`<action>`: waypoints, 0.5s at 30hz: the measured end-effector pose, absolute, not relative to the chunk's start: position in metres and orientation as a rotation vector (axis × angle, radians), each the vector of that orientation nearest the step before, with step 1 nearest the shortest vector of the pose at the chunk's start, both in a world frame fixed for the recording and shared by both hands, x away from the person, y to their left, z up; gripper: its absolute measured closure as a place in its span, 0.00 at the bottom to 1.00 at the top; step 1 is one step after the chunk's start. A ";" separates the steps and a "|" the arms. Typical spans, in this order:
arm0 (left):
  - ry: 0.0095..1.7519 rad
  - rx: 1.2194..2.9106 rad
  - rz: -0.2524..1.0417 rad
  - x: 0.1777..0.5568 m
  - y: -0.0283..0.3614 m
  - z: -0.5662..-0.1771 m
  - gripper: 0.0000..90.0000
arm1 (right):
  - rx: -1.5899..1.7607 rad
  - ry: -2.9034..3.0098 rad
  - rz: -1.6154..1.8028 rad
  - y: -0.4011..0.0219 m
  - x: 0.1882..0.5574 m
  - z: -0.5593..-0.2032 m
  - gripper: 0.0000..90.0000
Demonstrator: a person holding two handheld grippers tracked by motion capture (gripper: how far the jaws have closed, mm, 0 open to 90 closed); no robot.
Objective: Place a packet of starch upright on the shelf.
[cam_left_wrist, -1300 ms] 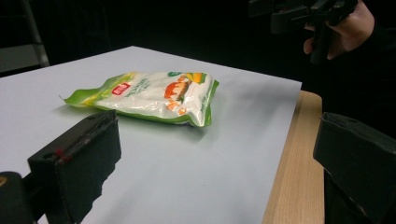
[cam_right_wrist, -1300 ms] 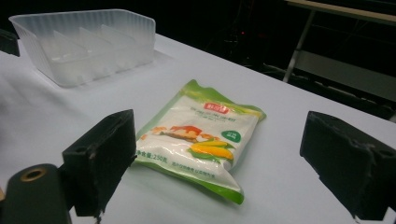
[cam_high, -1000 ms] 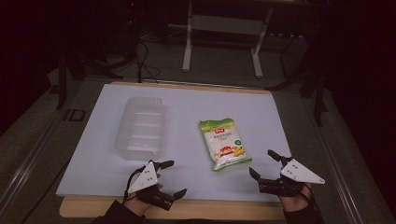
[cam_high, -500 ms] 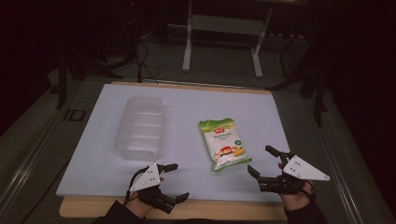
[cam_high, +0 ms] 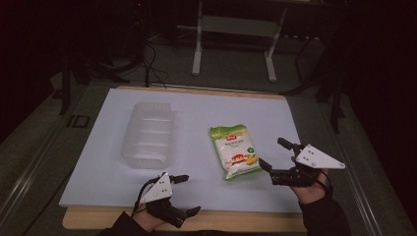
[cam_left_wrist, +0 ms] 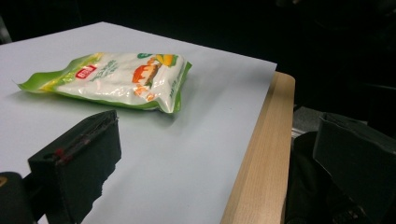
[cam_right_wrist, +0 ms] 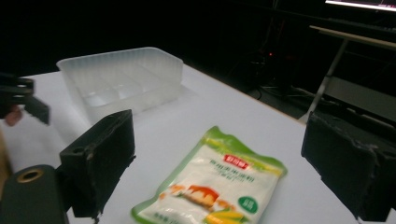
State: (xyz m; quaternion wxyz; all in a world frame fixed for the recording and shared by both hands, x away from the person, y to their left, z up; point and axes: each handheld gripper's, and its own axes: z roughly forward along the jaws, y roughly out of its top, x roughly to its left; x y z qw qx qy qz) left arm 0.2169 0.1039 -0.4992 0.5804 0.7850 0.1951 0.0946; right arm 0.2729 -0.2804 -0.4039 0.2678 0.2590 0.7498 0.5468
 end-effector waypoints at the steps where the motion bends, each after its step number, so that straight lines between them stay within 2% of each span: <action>1: 0.456 1.835 0.221 0.217 0.104 -0.499 0.01 | 0.699 2.023 1.475 -0.280 0.273 -0.404 0.11; 15: 0.448 1.831 0.235 0.216 0.106 -0.498 0.01 | 0.751 2.028 1.436 -0.269 0.331 -0.400 0.11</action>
